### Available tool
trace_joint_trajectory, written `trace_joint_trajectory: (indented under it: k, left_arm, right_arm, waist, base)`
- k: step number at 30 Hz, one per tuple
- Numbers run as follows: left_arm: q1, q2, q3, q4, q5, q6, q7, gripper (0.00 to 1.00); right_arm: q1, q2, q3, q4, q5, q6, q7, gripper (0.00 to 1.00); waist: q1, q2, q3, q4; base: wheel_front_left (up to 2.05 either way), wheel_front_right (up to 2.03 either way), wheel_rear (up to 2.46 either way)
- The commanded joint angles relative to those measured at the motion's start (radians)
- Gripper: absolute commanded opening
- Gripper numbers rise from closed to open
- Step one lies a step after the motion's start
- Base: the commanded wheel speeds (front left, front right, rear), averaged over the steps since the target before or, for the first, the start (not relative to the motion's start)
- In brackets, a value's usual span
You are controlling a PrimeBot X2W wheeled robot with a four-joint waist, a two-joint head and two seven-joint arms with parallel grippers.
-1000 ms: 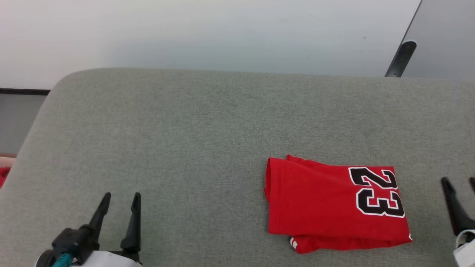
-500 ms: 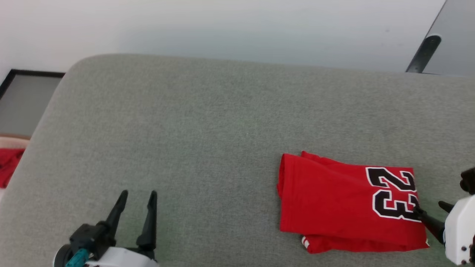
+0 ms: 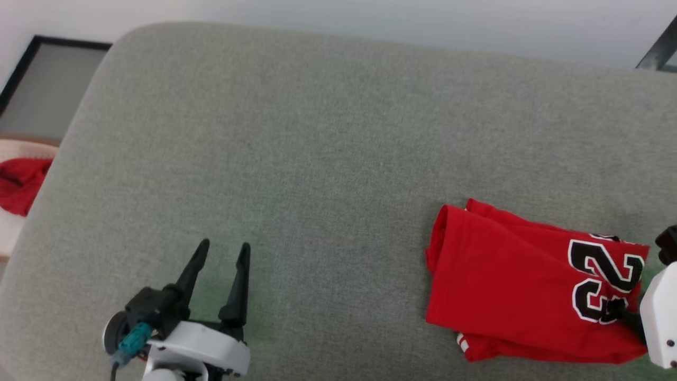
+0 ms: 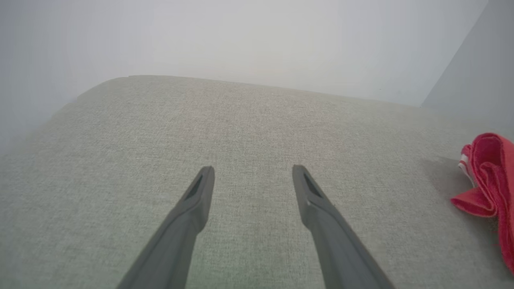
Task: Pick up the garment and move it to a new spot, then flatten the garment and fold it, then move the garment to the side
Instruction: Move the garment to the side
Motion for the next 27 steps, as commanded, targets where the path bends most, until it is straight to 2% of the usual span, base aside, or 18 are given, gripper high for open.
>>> trace_joint_trajectory:
  k: [1, 2, 3, 4, 5, 6, 10, 19, 27]
  left_arm:
    - [-0.022, -0.007, -0.004, 0.006, 0.008, -0.006, -0.004, 1.0]
    - [-0.028, -0.008, -0.006, 0.012, 0.01, -0.009, -0.005, 1.0]
    - [-0.033, -0.008, -0.006, 0.016, 0.012, -0.009, -0.006, 1.0]
    - [-0.038, -0.009, -0.007, 0.022, 0.014, -0.011, -0.007, 1.0]
    - [-0.043, -0.011, -0.006, 0.026, 0.015, -0.011, -0.008, 1.0]
    - [-0.047, -0.012, -0.007, 0.032, 0.017, -0.013, -0.008, 1.0]
    - [-0.06, -0.01, -0.009, 0.045, 0.023, -0.02, -0.01, 1.0]
    - [-0.062, -0.013, -0.02, 0.046, 0.037, -0.029, -0.01, 1.0]
    - [-0.069, 0.003, -0.023, 0.03, 0.049, -0.033, -0.01, 1.0]
  right_arm:
    - [-0.005, 0.027, 0.022, 0.012, 0.014, 0.0, 0.008, 1.0]
    - [-0.003, 0.035, 0.033, 0.012, 0.019, 0.001, 0.012, 0.68]
    - [-0.004, 0.04, 0.04, 0.014, 0.022, 0.001, 0.012, 0.43]
    - [-0.005, 0.042, 0.051, 0.015, 0.023, 0.001, 0.006, 0.32]
    - [-0.008, 0.044, 0.059, 0.017, 0.027, 0.001, -0.003, 0.09]
    - [-0.01, 0.045, 0.069, 0.019, 0.033, 0.001, -0.01, 0.0]
    - [-0.017, 0.033, 0.081, 0.03, 0.04, 0.001, -0.032, 0.0]
    - [-0.02, 0.068, 0.041, 0.064, 0.112, 0.001, -0.115, 0.0]
    - [-0.043, 0.012, -0.079, 0.087, 0.14, 0.0, -0.199, 0.0]
  waist:
    - [0.0, -0.0001, 0.039, 0.022]
    - [0.0, -0.0001, 0.042, 0.023]
    - [0.0, -0.0001, 0.044, 0.023]
    - [0.0, -0.0001, 0.044, 0.023]
    - [0.0, -0.0001, 0.044, 0.023]
    - [0.0, -0.0001, 0.042, 0.021]
    - [0.0, -0.0001, 0.027, 0.006]
    - [0.0, -0.0001, -0.015, -0.074]
    - [0.0, -0.0001, -0.011, -0.174]
  base:
    - [0.0, 0.0, 0.0]
    - [0.0, 0.0, 0.0]
    - [0.0, 0.0, 0.0]
    - [0.0, 0.0, 0.0]
    - [0.0, 0.0, 0.0]
    - [0.0, 0.0, 0.0]
    - [0.0, 0.0, 0.0]
    - [0.0, 0.0, 0.0]
    - [0.0, 0.0, 0.0]
